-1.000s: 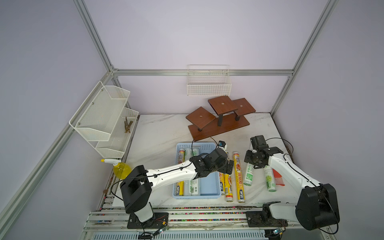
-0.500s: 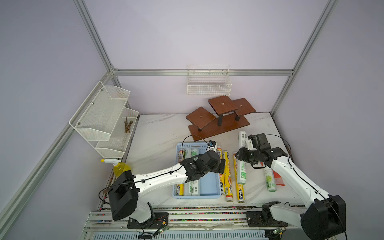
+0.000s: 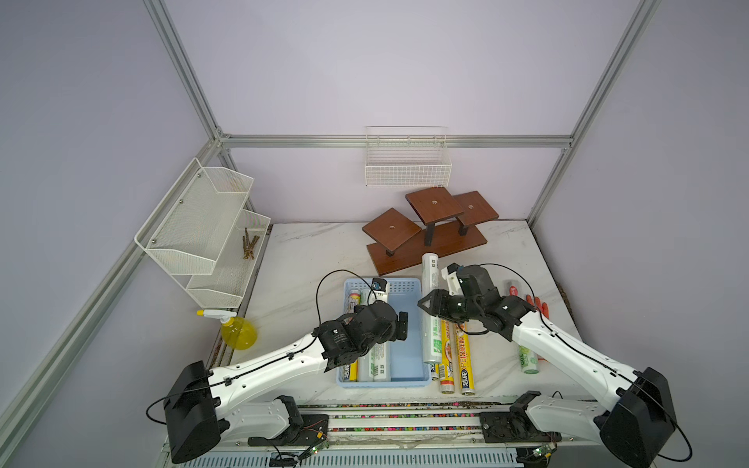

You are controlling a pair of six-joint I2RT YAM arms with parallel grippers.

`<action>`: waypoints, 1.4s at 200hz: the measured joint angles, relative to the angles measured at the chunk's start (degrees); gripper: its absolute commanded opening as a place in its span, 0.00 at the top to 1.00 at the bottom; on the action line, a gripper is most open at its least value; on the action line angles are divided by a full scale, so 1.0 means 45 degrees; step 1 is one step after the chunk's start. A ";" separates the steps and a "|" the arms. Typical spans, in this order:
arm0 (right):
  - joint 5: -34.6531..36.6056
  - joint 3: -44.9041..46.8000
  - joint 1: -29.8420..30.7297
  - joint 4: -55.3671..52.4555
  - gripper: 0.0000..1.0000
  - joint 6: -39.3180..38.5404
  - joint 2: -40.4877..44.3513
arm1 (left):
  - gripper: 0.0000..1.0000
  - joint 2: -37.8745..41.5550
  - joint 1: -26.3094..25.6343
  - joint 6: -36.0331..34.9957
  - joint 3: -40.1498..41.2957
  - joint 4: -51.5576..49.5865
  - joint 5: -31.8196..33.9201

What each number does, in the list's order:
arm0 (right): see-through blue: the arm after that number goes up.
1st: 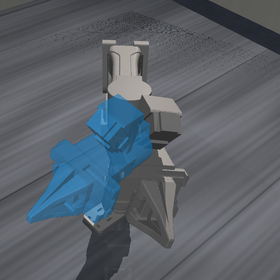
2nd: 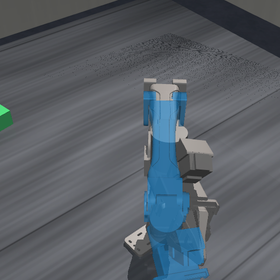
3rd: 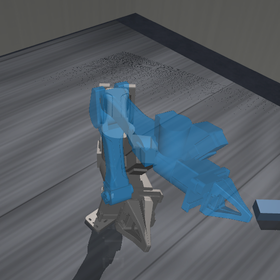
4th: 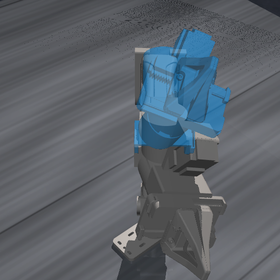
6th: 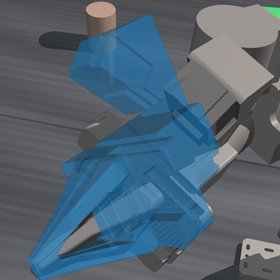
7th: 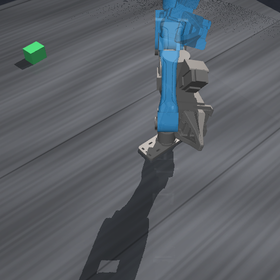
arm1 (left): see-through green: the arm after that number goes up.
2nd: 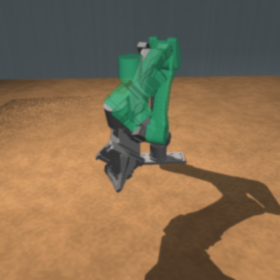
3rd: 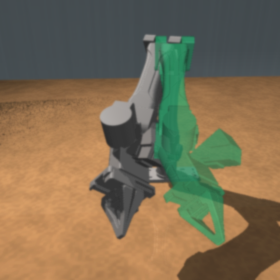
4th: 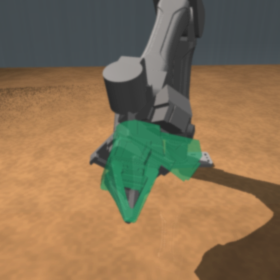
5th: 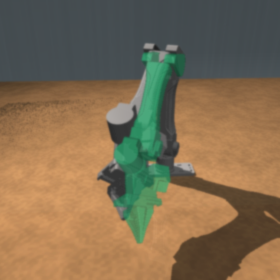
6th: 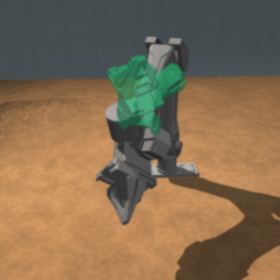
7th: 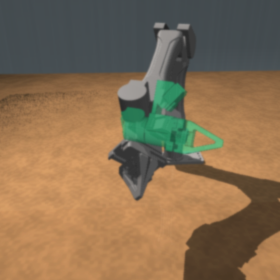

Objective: Put the plastic wrap into the basket
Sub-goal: Place the plastic wrap in the basket.

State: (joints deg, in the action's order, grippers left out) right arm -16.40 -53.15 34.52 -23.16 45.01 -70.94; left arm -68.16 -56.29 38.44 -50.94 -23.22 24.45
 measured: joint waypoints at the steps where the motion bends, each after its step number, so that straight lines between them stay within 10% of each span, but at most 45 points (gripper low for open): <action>1: 0.0005 0.0000 0.0029 0.0029 0.59 0.0015 -0.0015 | 0.00 0.0044 0.0019 0.0000 0.0019 -0.0039 0.0005; 126: 0.2569 -0.1103 0.2856 0.0379 0.58 0.0903 -0.2822 | 0.00 0.2662 0.0500 0.0233 0.1933 -0.0559 0.0767; 280: 0.2511 -0.1214 0.3143 0.0631 0.56 0.1311 -0.4974 | 0.00 0.2608 0.0510 0.0267 0.2351 0.0073 -0.0306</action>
State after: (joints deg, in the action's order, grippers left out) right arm -5.10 -58.61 48.66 -20.32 50.92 -93.32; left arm -56.42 -54.00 39.64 -40.36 -22.90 23.07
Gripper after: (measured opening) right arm 0.537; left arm 0.997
